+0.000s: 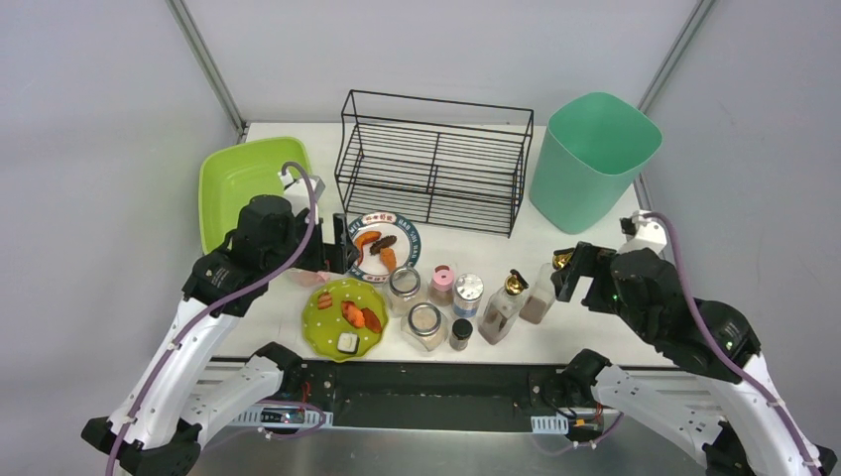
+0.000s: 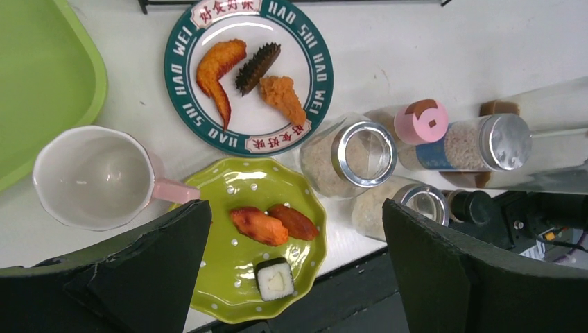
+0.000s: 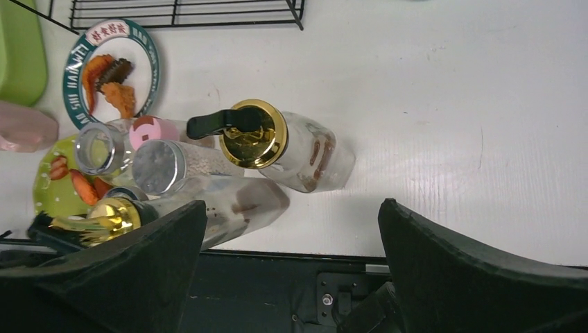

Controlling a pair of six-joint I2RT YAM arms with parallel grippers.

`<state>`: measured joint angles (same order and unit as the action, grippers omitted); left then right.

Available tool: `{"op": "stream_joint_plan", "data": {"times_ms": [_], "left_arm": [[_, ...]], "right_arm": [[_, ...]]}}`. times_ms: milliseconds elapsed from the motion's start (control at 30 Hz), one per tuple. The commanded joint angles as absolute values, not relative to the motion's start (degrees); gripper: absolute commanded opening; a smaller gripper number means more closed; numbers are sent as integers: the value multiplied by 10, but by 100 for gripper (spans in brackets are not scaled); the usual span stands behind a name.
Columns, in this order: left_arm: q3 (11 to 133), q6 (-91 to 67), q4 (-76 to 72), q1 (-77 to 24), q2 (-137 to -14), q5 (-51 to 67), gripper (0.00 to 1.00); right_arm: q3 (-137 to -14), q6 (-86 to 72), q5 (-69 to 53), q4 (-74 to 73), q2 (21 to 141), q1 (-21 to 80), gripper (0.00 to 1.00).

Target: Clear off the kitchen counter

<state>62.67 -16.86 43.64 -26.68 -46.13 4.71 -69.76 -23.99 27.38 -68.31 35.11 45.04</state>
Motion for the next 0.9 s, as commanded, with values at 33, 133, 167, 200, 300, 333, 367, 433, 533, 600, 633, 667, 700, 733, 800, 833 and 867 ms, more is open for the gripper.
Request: {"op": "stream_joint_plan", "data": {"times_ms": [33,133,167,200,300,333,367,433,533,600,633,667,700,733,800,833,867], "left_arm": [[595,-149,419,-270,-447,70,100],[580,-138,411,-270,-440,89,100],[576,-136,408,-270,-439,102,100],[571,-135,405,-270,-439,113,100],[559,-134,401,-270,-440,115,100],[556,-133,400,-270,-440,114,100],[552,-131,399,-270,-441,117,100],[548,-130,399,-270,-446,120,100],[544,-131,399,-270,-449,127,100],[543,-131,399,-270,-449,128,100],[543,-131,399,-270,-449,129,100],[542,-130,398,-270,-449,129,100],[541,-130,398,-270,-449,129,100],[540,-131,398,-270,-448,129,100],[538,-131,398,-270,-447,128,100],[537,-131,398,-270,-447,129,100],[536,-131,398,-270,-447,129,100]], "right_arm": [[-660,-229,285,-640,358,453,97],[-634,-201,268,-590,352,453,92],[-628,-194,271,-580,355,453,92],[-625,-186,276,-575,359,453,92],[-610,-163,279,-550,363,454,90],[-603,-153,277,-534,360,453,88],[-598,-147,278,-524,355,453,87],[-585,-132,282,-502,342,453,84],[-563,-123,289,-473,321,454,81],[-557,-122,289,-470,322,454,80],[-555,-121,291,-469,325,454,78],[-553,-120,294,-468,326,454,77],[-550,-118,296,-464,327,453,75],[-546,-116,296,-458,325,453,74],[-541,-112,295,-451,323,453,73],[-539,-110,293,-449,323,453,72],[-536,-108,292,-448,324,453,71]]}}
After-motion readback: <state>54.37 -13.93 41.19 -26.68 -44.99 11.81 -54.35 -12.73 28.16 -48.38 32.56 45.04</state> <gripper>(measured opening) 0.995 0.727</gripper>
